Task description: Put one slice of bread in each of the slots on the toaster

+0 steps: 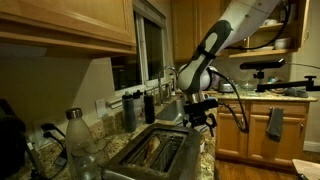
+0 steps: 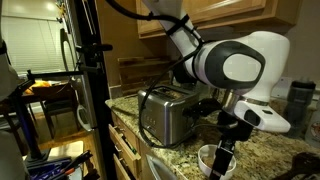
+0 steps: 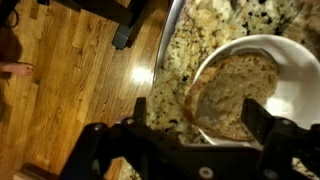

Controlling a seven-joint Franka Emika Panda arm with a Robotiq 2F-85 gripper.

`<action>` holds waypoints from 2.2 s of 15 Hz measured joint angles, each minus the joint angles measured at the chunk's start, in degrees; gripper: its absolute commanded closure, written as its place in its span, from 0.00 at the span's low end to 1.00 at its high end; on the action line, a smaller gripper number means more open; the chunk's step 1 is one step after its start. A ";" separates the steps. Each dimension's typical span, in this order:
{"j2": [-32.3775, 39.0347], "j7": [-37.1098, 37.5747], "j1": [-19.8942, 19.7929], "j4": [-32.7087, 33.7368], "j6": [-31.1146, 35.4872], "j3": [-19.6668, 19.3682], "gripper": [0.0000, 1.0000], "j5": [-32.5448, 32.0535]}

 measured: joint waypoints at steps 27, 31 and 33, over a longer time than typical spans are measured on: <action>3.17 -1.46 0.20 6.60 -0.22 -0.24 0.77 1.73; 3.89 -1.46 0.38 8.02 -0.52 -0.24 0.90 1.67; 3.89 -1.46 0.44 8.39 -0.59 -0.24 0.90 1.62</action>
